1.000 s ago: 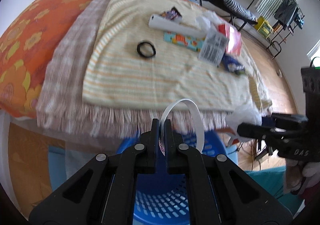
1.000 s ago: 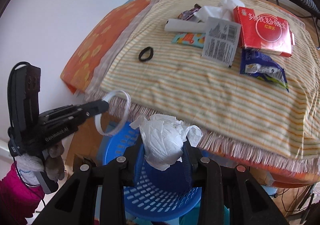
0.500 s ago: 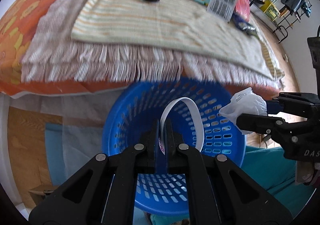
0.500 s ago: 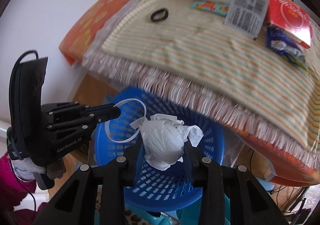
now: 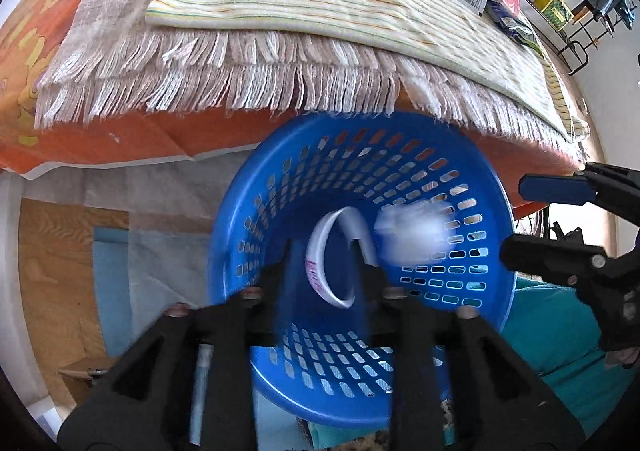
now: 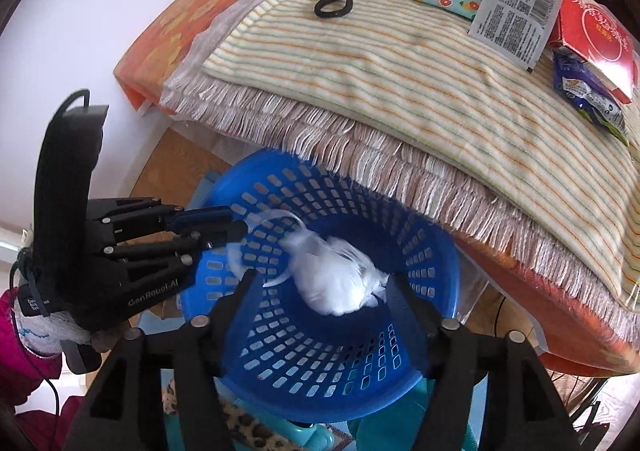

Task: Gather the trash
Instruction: 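Carry tissue and wristband to the blue basket and open both grippers, then grasp the black hair tie with the left gripper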

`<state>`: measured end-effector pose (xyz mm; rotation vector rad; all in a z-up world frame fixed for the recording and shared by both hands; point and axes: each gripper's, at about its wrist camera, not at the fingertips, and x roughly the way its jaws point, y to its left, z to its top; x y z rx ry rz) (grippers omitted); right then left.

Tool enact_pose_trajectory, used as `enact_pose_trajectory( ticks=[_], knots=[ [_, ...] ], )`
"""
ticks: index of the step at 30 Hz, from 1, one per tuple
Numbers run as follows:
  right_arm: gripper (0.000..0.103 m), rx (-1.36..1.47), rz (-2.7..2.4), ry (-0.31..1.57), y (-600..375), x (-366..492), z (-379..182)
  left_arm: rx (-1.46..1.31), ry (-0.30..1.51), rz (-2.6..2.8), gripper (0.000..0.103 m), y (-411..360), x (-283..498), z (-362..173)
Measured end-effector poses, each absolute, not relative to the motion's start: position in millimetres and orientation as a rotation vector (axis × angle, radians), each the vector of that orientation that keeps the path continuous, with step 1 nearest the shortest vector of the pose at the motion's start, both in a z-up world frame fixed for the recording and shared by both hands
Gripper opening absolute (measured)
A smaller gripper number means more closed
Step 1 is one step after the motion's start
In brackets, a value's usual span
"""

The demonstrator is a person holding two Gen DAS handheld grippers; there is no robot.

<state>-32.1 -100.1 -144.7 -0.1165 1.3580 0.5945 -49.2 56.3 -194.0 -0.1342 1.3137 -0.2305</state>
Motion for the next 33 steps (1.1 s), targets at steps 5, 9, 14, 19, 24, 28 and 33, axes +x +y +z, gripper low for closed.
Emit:
enact_pose_trajectory(
  ticks=[5, 9, 14, 19, 24, 28, 33],
  knots=[
    [0.072, -0.094, 0.583, 1.348, -104, -28, -142, -0.134, 1.309, -0.219, 0.045, 59, -49, -193],
    [0.075, -0.098, 0.574, 1.332, -105, -28, -138, -0.138, 1.306, -0.212, 0.045, 63, -46, -189],
    [0.078, -0.105, 0.567, 1.312, -106, -26, -134, -0.151, 1.282, -0.203, 0.045, 68, -42, -181],
    [0.078, -0.080, 0.557, 1.279, -111, -20, -124, -0.156, 1.222, -0.195, 0.045, 72, -32, -162],
    [0.082, 0.003, 0.519, 1.210, -132, -6, -100, -0.146, 1.149, -0.201, 0.045, 71, -14, -139],
    [0.084, 0.085, 0.471, 1.156, -157, 10, -81, -0.131, 1.102, -0.211, 0.045, 67, 6, -123],
    [0.087, 0.150, 0.420, 1.102, -189, 30, -65, -0.130, 1.052, -0.214, 0.060, 64, 28, -111]
  ],
)
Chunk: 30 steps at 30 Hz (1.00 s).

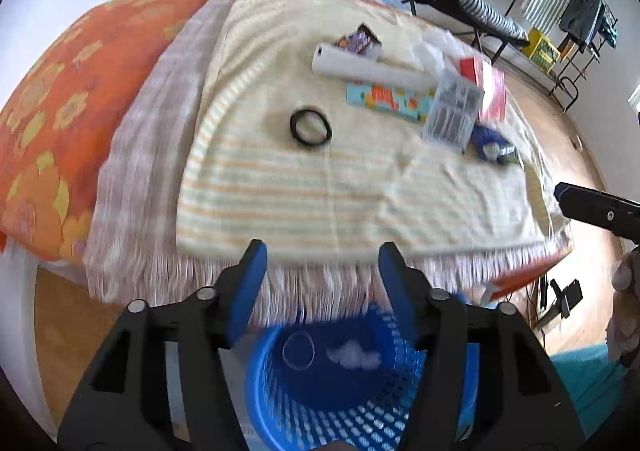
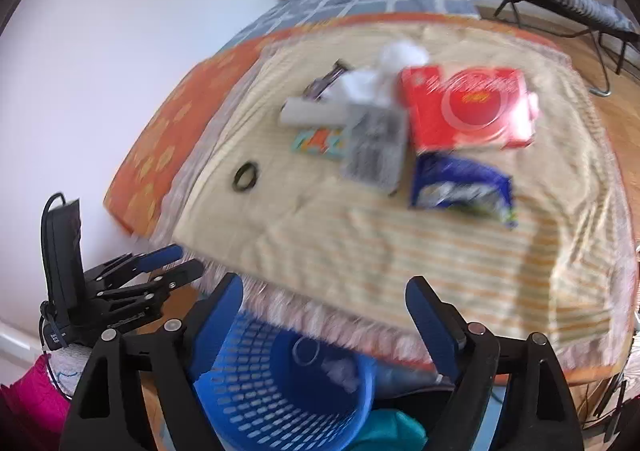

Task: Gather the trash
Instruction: 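Grasp the black hair tie with the left gripper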

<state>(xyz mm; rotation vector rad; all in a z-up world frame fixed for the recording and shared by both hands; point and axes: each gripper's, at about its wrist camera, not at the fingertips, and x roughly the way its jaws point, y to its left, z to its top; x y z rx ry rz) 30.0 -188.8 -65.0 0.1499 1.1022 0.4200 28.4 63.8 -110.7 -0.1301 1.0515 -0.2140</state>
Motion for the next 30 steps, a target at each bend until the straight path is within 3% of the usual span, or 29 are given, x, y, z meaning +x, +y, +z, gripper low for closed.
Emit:
enact_pose_trajectory(
  ticks=[13, 18, 21, 30],
  knots=[
    [0.089, 0.185, 0.382, 1.009, -233, 79, -53, -0.125, 1.036, -0.172, 0.060, 68, 78, -114],
    [0.089, 0.172, 0.403, 1.035, -217, 93, -67, -0.106, 1.042, -0.180, 0.061, 63, 93, -117],
    [0.089, 0.178, 0.396, 1.056, -208, 102, -76, -0.086, 1.048, -0.182, 0.068, 57, 103, -120],
    [0.089, 0.191, 0.299, 1.118, -179, 120, -95, -0.042, 1.036, -0.184, 0.068, 47, 123, -129]
  ],
)
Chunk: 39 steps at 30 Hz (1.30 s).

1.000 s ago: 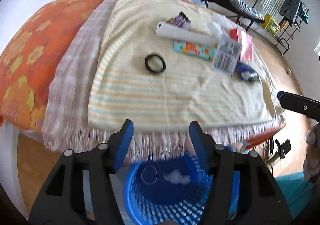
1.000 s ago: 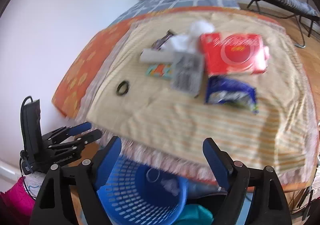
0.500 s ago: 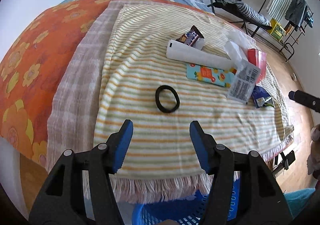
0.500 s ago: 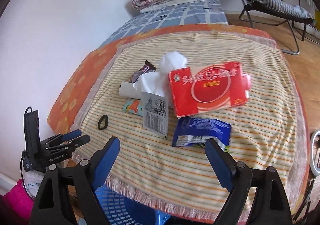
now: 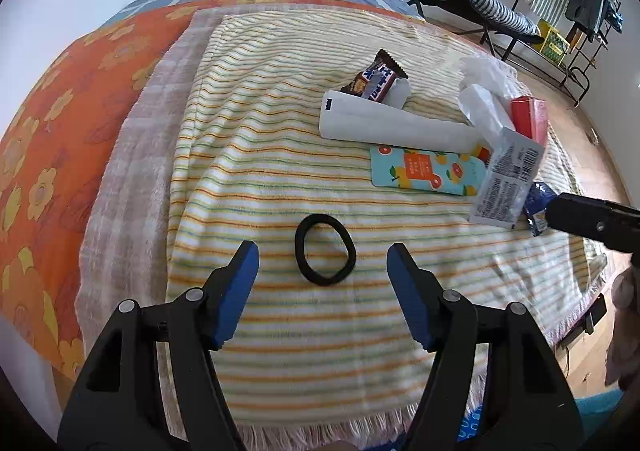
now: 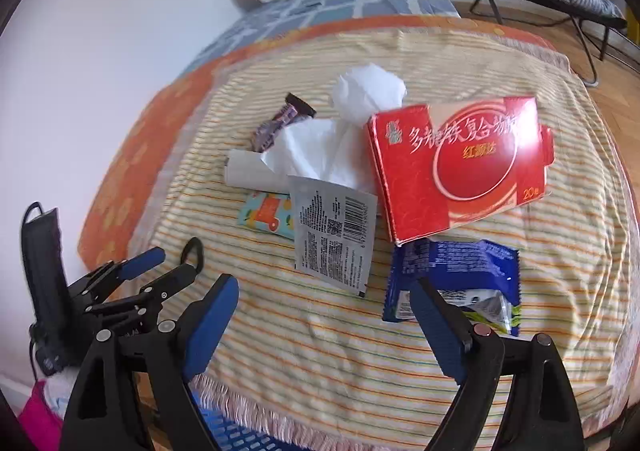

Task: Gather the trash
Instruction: 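Grasp the black hair tie with the left gripper, then grasp the printed paper label with the right gripper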

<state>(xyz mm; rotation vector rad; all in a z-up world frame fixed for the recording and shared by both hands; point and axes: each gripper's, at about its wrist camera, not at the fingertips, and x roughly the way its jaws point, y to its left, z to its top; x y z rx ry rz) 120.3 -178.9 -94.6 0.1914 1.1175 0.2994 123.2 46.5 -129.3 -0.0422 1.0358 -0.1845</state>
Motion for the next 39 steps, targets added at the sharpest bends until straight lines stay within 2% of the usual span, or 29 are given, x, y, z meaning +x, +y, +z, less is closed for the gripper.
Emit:
enact_pose_trajectory(
  ticks=[8, 10, 12, 19, 28, 31, 33, 39],
  knots=[
    [0.089, 0.196, 0.194, 1.120, -167, 133, -106, -0.025, 1.038, -0.188, 0.067, 43, 134, -139],
    [0.089, 0.201, 0.176, 1.113, -165, 136, -107, -0.022, 1.048, -0.183, 0.060, 43, 136, -143],
    [0.089, 0.202, 0.161, 1.110, -163, 139, -109, -0.012, 1.039, -0.180, 0.059, 43, 136, -146],
    [0.089, 0.228, 0.101, 1.114, -160, 149, -121, -0.014, 1.013, -0.156, 0.030, 51, 137, -146],
    [0.088, 0.178, 0.073, 1.110, -155, 159, -129, -0.022, 1.003, -0.155, 0.025, 54, 137, -146],
    [0.078, 0.140, 0.061, 1.115, -153, 160, -130, -0.027, 1.002, -0.149, 0.023, 55, 137, -146],
    [0.064, 0.127, 0.065, 1.121, -153, 161, -130, -0.030, 1.003, -0.147, 0.021, 56, 137, -146],
    [0.051, 0.183, 0.117, 1.137, -161, 156, -130, -0.031, 1.006, -0.144, 0.013, 58, 135, -145]
  ],
)
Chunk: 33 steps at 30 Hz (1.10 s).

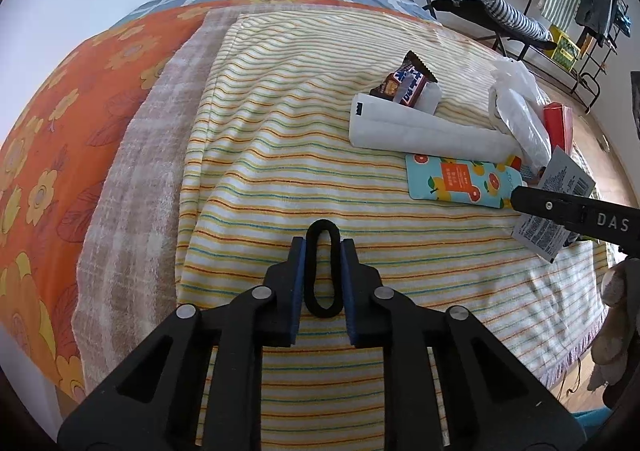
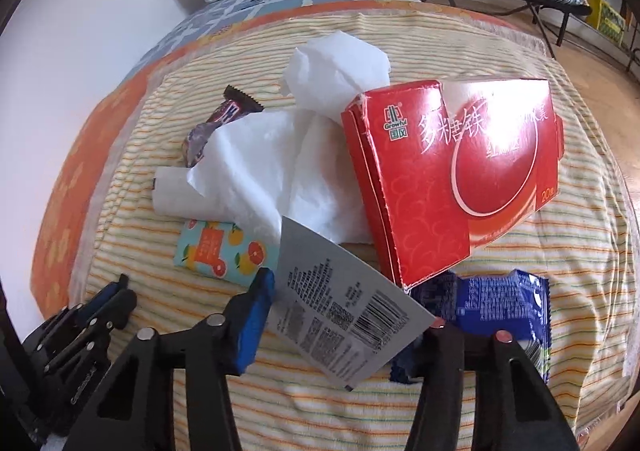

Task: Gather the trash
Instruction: 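Grasp the printed paper label with the right gripper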

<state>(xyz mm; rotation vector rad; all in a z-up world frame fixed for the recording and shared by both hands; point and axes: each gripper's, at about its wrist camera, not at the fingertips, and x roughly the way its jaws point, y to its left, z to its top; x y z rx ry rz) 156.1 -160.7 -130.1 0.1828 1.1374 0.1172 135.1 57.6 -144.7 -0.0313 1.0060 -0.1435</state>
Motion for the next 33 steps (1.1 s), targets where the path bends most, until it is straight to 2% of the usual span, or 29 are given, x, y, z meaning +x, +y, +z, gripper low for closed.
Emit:
enact_pose_trajectory(
  ticks=[1, 3, 4, 8, 15, 20, 22, 24, 31, 33],
  knots=[
    [0.049, 0.192, 0.135, 1.137, -162, 154, -130, -0.034, 1.006, -0.143, 0.012, 57, 135, -145],
    [0.037, 0.206, 0.158, 1.136, -164, 151, -129, -0.032, 1.007, -0.142, 0.010, 58, 134, -144],
    [0.034, 0.215, 0.171, 1.137, -166, 148, -129, -0.031, 1.007, -0.142, 0.010, 58, 133, -144],
    [0.032, 0.238, 0.203, 1.135, -169, 140, -129, -0.034, 1.008, -0.142, 0.008, 60, 130, -143],
    [0.012, 0.256, 0.281, 1.124, -170, 131, -121, -0.030, 1.008, -0.142, 0.007, 62, 126, -143],
    [0.012, 0.234, 0.341, 1.138, -167, 125, -119, -0.031, 1.007, -0.139, 0.007, 64, 122, -143],
    [0.016, 0.222, 0.333, 1.148, -167, 122, -120, -0.029, 1.007, -0.138, 0.007, 65, 120, -143],
    [0.027, 0.216, 0.341, 1.157, -169, 119, -119, -0.027, 1.008, -0.139, 0.007, 64, 121, -143],
    [0.025, 0.219, 0.381, 1.176, -178, 110, -117, -0.023, 1.008, -0.137, 0.007, 64, 119, -142],
    [0.016, 0.200, 0.392, 1.179, -177, 106, -118, -0.024, 1.008, -0.138, 0.007, 65, 118, -142]
  ],
)
